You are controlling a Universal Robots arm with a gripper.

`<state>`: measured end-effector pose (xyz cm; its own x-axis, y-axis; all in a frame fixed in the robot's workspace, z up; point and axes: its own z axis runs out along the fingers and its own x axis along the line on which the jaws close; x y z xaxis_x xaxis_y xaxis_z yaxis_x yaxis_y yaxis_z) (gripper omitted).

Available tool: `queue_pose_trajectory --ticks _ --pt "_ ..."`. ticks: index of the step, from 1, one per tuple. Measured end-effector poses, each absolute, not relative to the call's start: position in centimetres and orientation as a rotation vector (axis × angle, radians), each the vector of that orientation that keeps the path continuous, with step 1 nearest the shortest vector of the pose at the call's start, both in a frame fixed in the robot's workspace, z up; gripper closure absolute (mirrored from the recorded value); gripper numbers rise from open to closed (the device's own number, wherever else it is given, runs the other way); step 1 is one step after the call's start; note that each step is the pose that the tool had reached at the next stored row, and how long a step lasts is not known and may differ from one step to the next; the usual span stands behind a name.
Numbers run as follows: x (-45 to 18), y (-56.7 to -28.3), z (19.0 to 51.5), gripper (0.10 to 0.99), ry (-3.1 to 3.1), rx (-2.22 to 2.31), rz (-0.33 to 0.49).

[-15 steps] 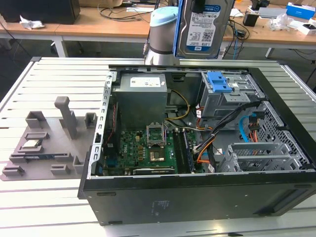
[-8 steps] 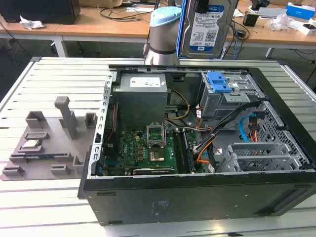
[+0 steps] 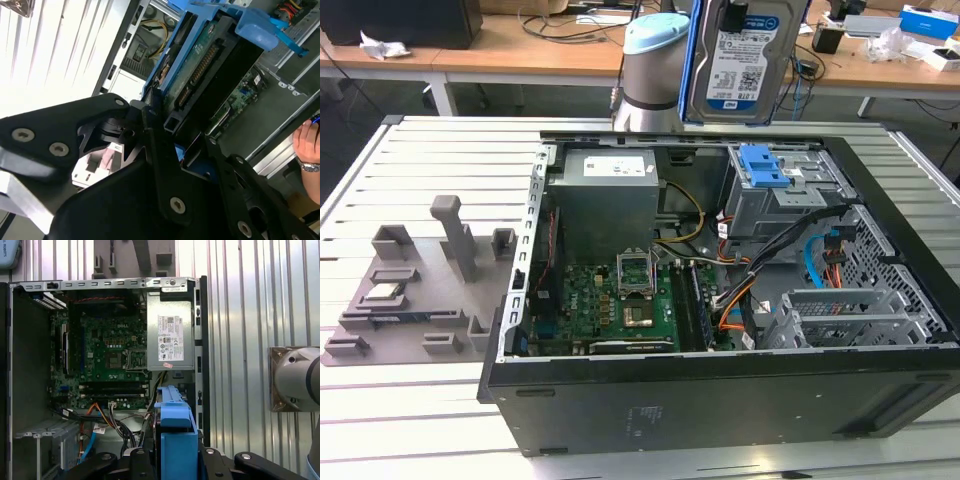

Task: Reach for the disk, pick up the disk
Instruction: 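Pick up the disk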

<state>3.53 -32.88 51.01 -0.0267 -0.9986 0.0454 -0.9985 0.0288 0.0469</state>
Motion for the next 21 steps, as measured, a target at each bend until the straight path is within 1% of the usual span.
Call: queue_pose_trajectory --ticks 11,21 --pt "3.5 -36.6 51.0 0.722 -2.205 2.145 -0.003" --pt "3.5 -38.8 51.0 0.722 -2.205 2.145 -0.003"
